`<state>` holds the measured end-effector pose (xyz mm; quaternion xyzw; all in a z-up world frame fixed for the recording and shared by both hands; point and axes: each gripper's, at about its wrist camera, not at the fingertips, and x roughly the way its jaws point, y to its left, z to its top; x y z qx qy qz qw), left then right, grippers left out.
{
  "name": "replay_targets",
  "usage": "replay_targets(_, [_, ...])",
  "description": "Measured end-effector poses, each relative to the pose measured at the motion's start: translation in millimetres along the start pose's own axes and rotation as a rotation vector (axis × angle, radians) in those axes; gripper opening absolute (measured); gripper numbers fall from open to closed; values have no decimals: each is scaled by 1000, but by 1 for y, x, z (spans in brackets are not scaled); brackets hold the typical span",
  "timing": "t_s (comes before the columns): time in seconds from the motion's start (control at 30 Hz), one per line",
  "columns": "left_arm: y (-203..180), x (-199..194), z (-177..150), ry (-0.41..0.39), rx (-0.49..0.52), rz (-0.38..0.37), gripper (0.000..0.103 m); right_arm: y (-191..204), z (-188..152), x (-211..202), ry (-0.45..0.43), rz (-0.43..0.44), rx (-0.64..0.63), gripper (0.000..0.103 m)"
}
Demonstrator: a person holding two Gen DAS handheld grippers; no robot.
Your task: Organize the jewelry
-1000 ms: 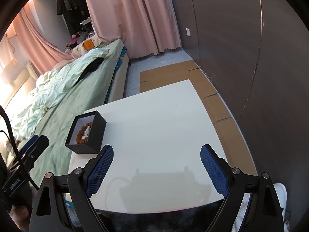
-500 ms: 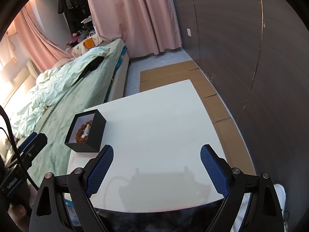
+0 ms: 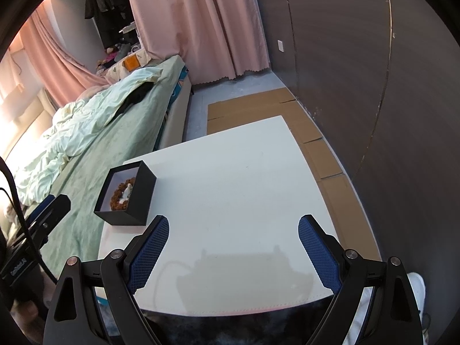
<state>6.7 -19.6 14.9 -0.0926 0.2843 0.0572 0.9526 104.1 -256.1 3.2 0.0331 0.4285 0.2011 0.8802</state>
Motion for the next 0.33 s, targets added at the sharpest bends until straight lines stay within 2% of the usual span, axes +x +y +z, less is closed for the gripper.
replay_targets(0.33, [7, 1, 2, 7, 1, 16, 102, 4, 2, 11, 5, -13, -10, 92])
